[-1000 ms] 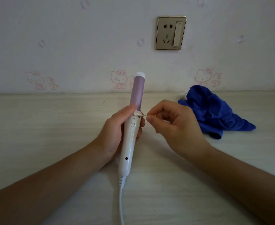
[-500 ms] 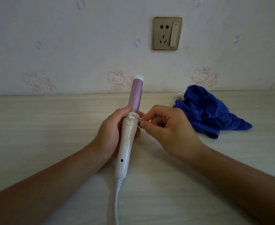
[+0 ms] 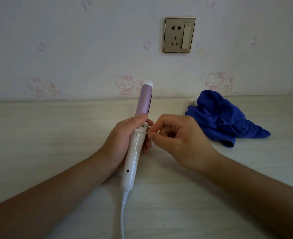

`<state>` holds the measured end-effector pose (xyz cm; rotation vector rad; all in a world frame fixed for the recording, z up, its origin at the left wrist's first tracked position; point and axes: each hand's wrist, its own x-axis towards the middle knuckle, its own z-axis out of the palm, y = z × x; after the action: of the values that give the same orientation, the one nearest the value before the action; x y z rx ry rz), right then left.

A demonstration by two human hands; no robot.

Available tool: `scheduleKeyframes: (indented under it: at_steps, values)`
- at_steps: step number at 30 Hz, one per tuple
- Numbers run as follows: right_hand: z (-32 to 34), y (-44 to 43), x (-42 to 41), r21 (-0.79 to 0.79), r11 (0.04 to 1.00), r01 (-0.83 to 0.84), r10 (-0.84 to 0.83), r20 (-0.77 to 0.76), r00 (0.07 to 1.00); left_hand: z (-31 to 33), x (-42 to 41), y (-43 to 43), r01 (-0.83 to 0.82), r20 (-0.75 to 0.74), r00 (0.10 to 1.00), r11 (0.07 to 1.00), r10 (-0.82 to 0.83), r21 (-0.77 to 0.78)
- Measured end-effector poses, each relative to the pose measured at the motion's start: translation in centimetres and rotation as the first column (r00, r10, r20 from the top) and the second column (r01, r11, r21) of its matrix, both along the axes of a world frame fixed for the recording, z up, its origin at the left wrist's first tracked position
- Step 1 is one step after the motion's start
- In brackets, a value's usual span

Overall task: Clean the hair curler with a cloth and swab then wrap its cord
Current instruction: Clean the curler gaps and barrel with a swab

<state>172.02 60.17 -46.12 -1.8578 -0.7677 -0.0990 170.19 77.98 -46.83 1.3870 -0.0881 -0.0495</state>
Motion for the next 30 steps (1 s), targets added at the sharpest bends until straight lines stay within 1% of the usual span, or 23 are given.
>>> scheduleKeyframes:
  at_steps: [2, 5, 6, 8, 10, 14, 18, 20, 22, 25, 28, 30]
  values:
    - [-0.02, 0.13, -0.26, 0.010, 1.000, -0.028, 0.028, 0.002, 1.000, 0.01, -0.02, -0.11, -0.023, 0.013, 1.000, 0.999, 0.023, 0.041]
    - [0.22, -0.07, 0.46, 0.032, 0.998, 0.053, -0.054, 0.006, 0.999, 0.19, 0.14, -0.04, -0.051, 0.003, 0.999, 0.998, 0.051, -0.023]
    - [0.27, -0.15, 0.45, 0.026, 0.998, 0.052, -0.052, 0.004, 0.999, 0.21, 0.17, -0.04, -0.051, -0.004, 0.999, 0.998, 0.051, -0.048]
    - [0.28, -0.08, -0.08, 0.022, 1.000, -0.013, 0.012, 0.014, 1.000, 0.18, 0.08, -0.16, -0.040, -0.018, 0.999, 0.997, 0.039, -0.064]
    - [0.29, 0.11, -0.42, 0.020, 0.998, -0.051, 0.051, 0.034, 0.998, 0.21, -0.11, -0.22, -0.028, -0.021, 0.999, 0.999, 0.028, -0.036]
    - [0.43, -0.03, 0.23, 0.048, 0.998, 0.030, -0.031, 0.031, 0.999, 0.43, -0.16, -0.11, -0.075, -0.025, 0.997, 0.997, 0.076, 0.024]
    - [0.35, 0.26, -0.29, 0.028, 0.998, -0.052, 0.051, 0.037, 0.998, 0.16, -0.29, -0.07, -0.063, -0.033, 0.997, 0.996, 0.065, 0.064]
    - [0.42, 0.17, 0.17, 0.053, 0.999, -0.009, 0.008, 0.034, 0.999, 0.13, -0.22, -0.05, -0.072, -0.012, 0.997, 0.995, 0.073, 0.076]
    - [0.37, -0.09, 0.31, 0.060, 0.998, -0.001, 0.000, 0.025, 1.000, -0.01, -0.09, -0.15, -0.081, 0.002, 0.997, 0.994, 0.081, 0.069]
    - [0.24, -0.09, -0.19, 0.017, 0.996, -0.085, 0.085, 0.018, 0.996, -0.36, 0.12, -0.25, -0.082, 0.002, 0.997, 0.997, 0.081, 0.018]
    - [0.48, -0.15, 0.16, 0.030, 0.999, -0.039, 0.038, 0.041, 0.998, -0.36, 0.35, 0.01, -0.089, 0.005, 0.996, 0.996, 0.089, 0.006]
    - [0.48, -0.22, 0.08, 0.018, 0.998, -0.067, 0.067, 0.015, 0.998, -0.40, 0.38, 0.07, -0.088, 0.003, 0.996, 0.996, 0.088, 0.018]
